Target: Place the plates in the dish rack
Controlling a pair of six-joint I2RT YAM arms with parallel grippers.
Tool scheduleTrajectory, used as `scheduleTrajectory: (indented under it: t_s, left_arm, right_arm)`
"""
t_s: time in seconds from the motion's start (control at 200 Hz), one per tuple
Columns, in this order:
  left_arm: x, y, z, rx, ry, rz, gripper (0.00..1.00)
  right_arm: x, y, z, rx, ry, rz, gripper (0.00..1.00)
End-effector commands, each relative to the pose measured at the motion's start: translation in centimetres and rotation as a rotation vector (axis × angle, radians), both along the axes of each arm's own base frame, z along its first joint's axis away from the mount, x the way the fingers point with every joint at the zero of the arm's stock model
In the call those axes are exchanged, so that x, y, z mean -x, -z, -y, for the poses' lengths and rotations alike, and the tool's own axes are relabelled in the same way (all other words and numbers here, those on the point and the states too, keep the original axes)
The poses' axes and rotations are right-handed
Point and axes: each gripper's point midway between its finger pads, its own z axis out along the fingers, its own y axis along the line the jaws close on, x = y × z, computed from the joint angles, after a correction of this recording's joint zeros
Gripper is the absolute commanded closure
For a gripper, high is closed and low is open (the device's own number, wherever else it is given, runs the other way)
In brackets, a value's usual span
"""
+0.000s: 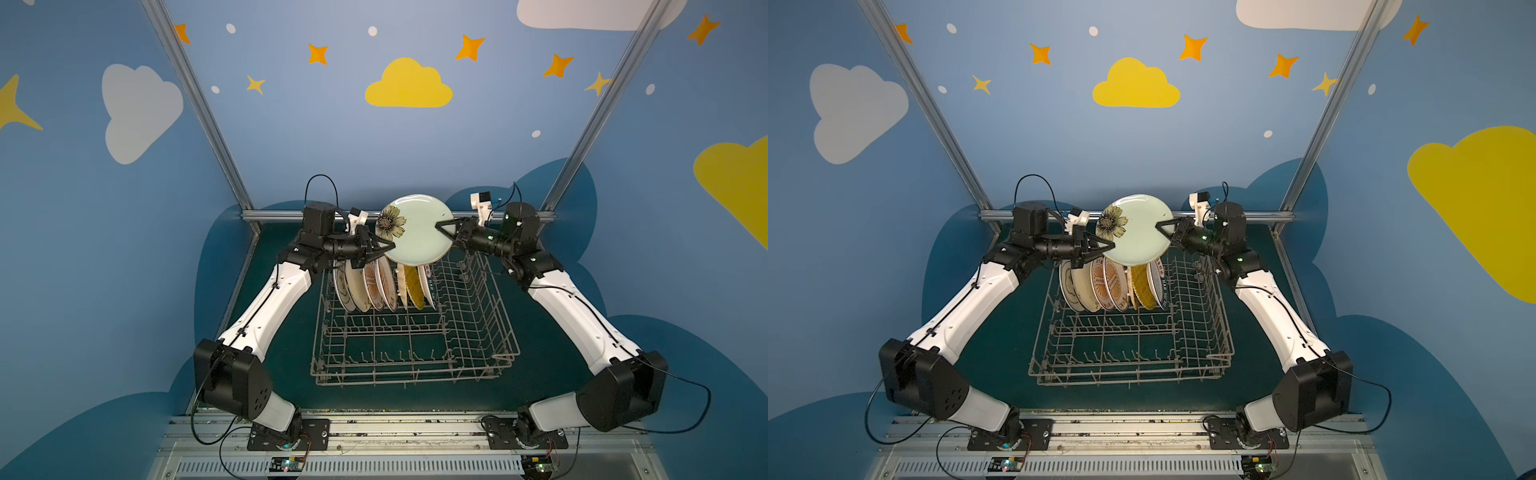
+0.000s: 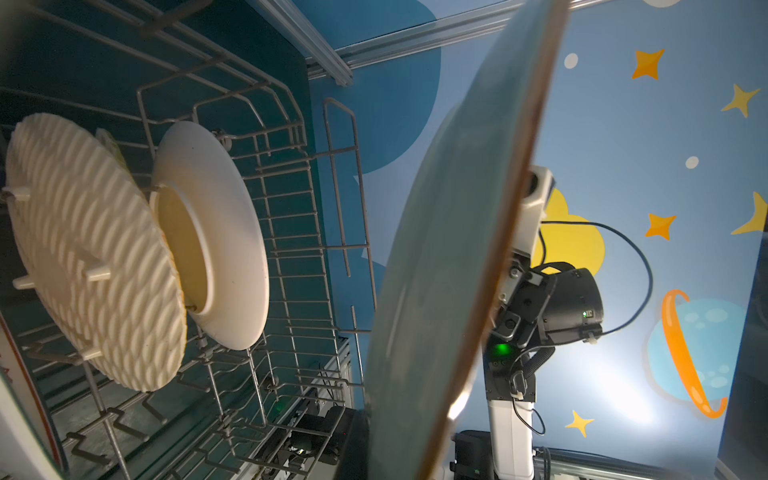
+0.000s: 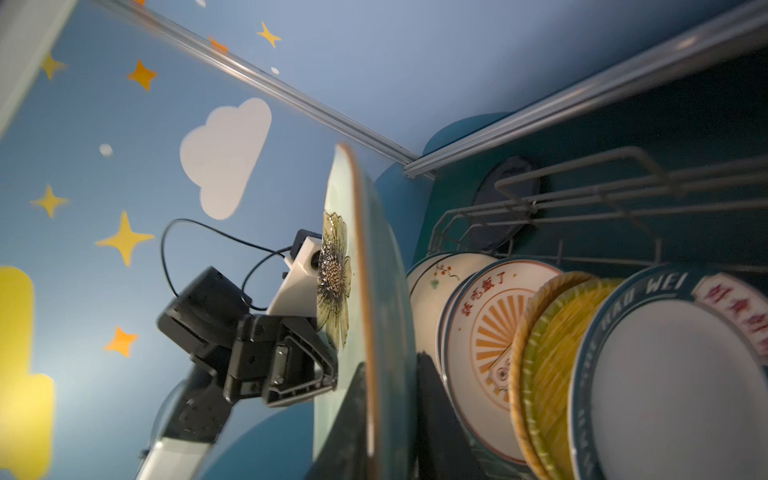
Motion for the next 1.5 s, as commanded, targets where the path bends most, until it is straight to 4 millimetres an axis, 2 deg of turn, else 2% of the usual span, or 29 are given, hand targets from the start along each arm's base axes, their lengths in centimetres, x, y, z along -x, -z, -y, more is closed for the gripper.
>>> scheduleTrajectory:
  t_s: [0.0, 0.04, 0.165, 0.245, 0.335, 0.456, 0.611, 0.911, 1.076, 1.146, 1.312, 1.317, 1.342, 1.387, 1.417, 1.462, 1.492]
  left_arm:
    - [0.8, -3.0, 0.1, 0.044, 0.038, 0.141, 0.96]
    - [0.5, -2.8, 0.0, 0.04, 0.026, 0.141, 0.92]
    - [-0.7, -1.8, -0.8, 0.044, -0.043, 0.132, 0.54]
    - [-1.7, -1.5, -1.7, 0.064, -0.116, 0.131, 0.39]
    - [-2.4, -1.1, -2.1, 0.071, -0.157, 0.137, 0.32]
    - [-2.9, -0.3, -2.0, 0.048, -0.152, 0.146, 0.29]
    - [-3.6, 0.2, -1.6, 0.045, -0.13, 0.141, 0.35]
    - [-4.5, 0.1, -1.0, 0.085, -0.139, 0.116, 0.74]
    - [-4.2, -0.7, -0.9, 0.107, -0.159, 0.105, 0.85]
    - [-4.1, -1.0, -1.1, 0.104, -0.187, 0.095, 0.96]
    - [-3.0, -1.6, -3.1, 0.048, -0.302, 0.102, 0.96]
    - [-2.8, -1.6, -3.2, 0.044, -0.306, 0.104, 0.96]
    - [-2.4, -1.8, -3.8, 0.023, -0.33, 0.113, 0.96]
    - [-1.5, -2.3, -4.9, -0.024, -0.379, 0.135, 0.96]
    - [-0.9, -2.7, -5.7, -0.059, -0.411, 0.153, 0.96]
    - [0.2, -3.5, -6.8, -0.106, -0.451, 0.187, 0.96]
    - [1.0, -3.9, -7.6, -0.142, -0.475, 0.204, 0.96]
  right_arm:
    - [1.0, -1.3, -0.7, -0.061, -0.052, 0.025, 1.0]
    - [1.1, -1.1, -0.7, -0.068, -0.052, 0.02, 1.0]
    - [1.4, -1.1, -0.3, -0.072, -0.033, 0.019, 1.0]
    - [1.6, -1.2, -0.1, -0.072, -0.028, 0.019, 1.0]
    - [1.8, -1.3, -0.1, -0.083, -0.034, 0.012, 1.0]
    - [2.0, -1.4, -0.2, -0.09, -0.047, 0.013, 1.0]
    - [2.1, -1.5, -0.3, -0.098, -0.054, 0.007, 1.0]
    - [2.1, -1.6, -0.5, -0.105, -0.059, 0.006, 1.0]
    - [2.8, -1.7, -1.0, -0.094, -0.087, 0.016, 1.0]
    - [3.2, -1.7, -1.2, -0.088, -0.098, 0.024, 1.0]
    - [4.0, -2.2, -1.3, -0.072, -0.126, 0.055, 1.0]
    - [4.0, -2.2, -1.3, -0.071, -0.126, 0.056, 1.0]
    - [4.2, -2.4, -1.3, -0.066, -0.128, 0.063, 0.83]
    - [4.3, -2.5, -1.1, -0.051, -0.123, 0.082, 0.51]
    - [4.4, -2.7, -1.0, -0.041, -0.118, 0.095, 0.35]
    - [4.4, -2.9, -0.7, -0.026, -0.104, 0.12, 0.21]
    - [4.3, -3.0, -0.5, -0.014, -0.094, 0.135, 0.17]
